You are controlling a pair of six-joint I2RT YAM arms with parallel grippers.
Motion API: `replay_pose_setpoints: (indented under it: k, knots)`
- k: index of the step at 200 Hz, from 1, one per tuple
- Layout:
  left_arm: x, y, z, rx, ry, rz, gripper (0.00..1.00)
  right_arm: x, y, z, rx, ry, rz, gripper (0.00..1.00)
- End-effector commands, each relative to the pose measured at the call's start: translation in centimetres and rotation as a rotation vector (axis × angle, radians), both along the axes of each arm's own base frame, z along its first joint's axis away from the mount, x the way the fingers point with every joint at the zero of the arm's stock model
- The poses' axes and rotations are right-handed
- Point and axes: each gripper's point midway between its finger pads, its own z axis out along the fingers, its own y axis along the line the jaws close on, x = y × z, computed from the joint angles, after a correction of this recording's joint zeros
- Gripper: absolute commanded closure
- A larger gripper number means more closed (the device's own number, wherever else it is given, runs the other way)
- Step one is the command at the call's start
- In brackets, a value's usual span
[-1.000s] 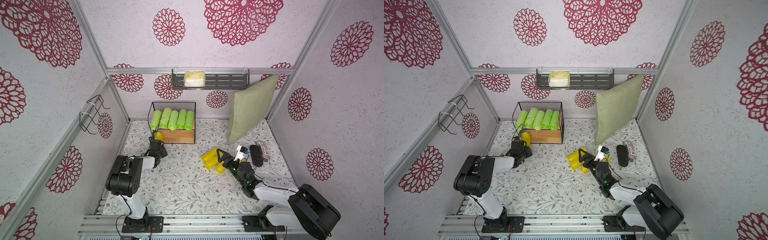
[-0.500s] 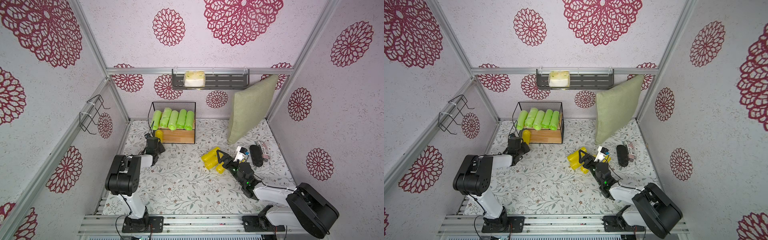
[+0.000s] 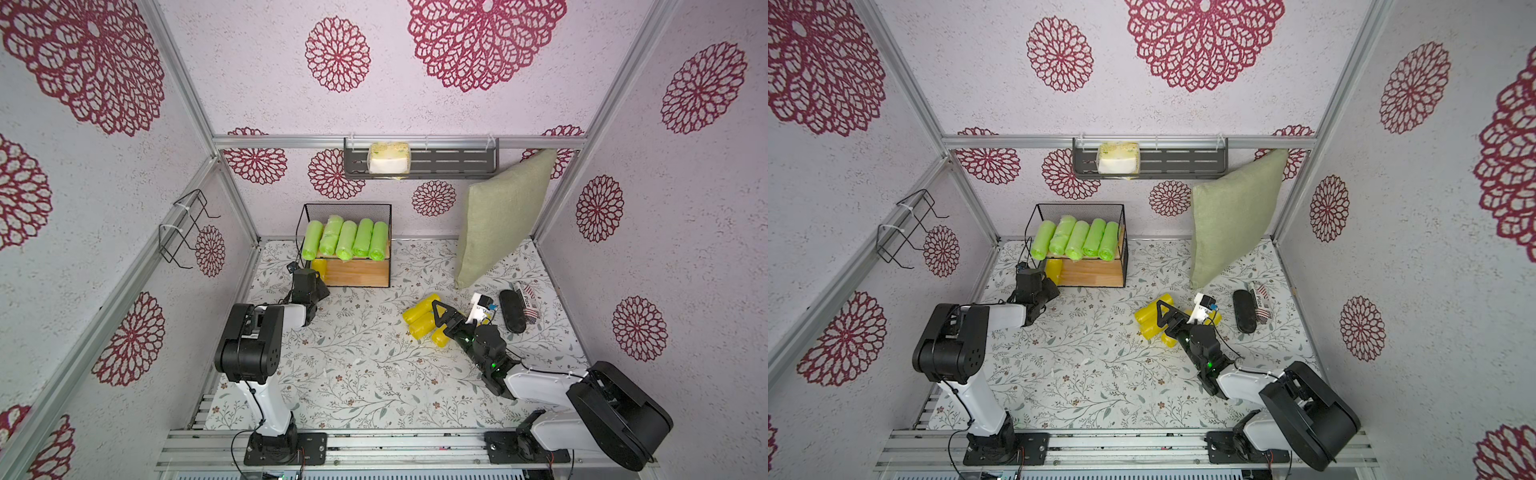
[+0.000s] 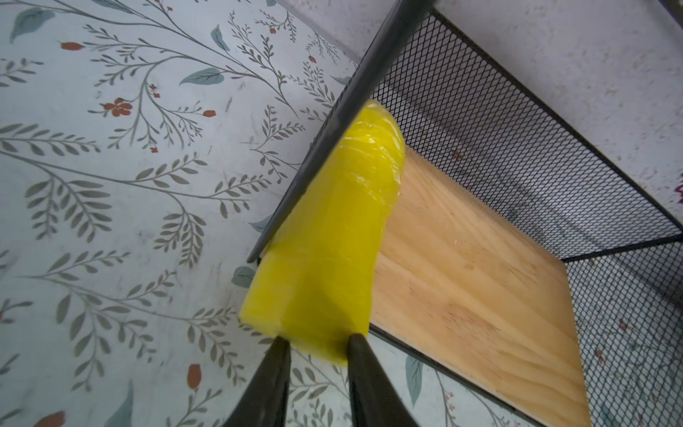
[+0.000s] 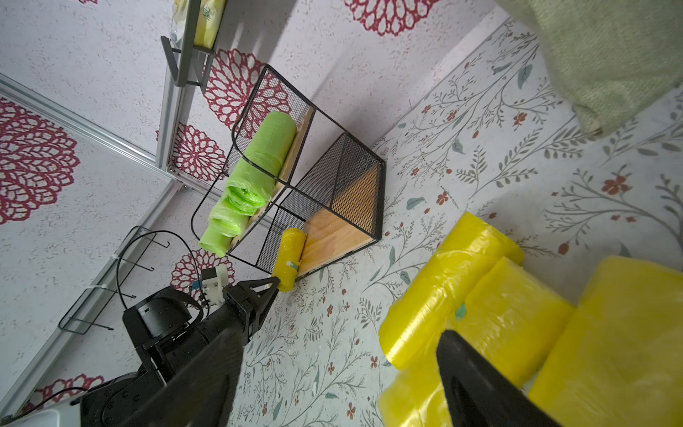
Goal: Sort the rolls of trash bags by color and place them on the shelf
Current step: Place the roll of trash bags on the shelf.
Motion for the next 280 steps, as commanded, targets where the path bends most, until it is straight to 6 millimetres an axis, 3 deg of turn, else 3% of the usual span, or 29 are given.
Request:
replay_pose_setpoints:
  k: [1, 38, 73, 140, 220, 280]
  knots:
    - [0.6, 0.0, 0.7, -0.043, -0.042, 0.012, 0.65, 0.2, 0.4, 1.3, 0.040, -0.034, 0.011, 0.13]
    - [-1.1, -0.3, 1.6, -0.111, -0.078, 0.024, 0.55, 0.2, 0.3, 1.0, 0.037, -0.027, 0.008, 0.13]
    - [-2.6, -1.0, 2.3, -0.204, -0.118, 0.016, 0.55, 0.3, 0.6, 1.0, 0.037, -0.027, 0.017, 0.13]
    - [0.0, 0.7, 1.5, -0.283, -0.124, 0.051, 0.71, -0.1, 0.6, -0.8, -0.104, 0.028, 0.047, 0.13]
    - [2.2, 1.2, 1.4, -0.356, -0.158, 0.073, 0.70, -2.2, -2.9, -2.5, -0.240, 0.079, 0.010, 0.12]
    - [-1.8, 0.8, 2.9, -0.374, -0.173, 0.071, 0.58, -2.4, -7.6, -4.0, -0.399, 0.240, -0.043, 0.12]
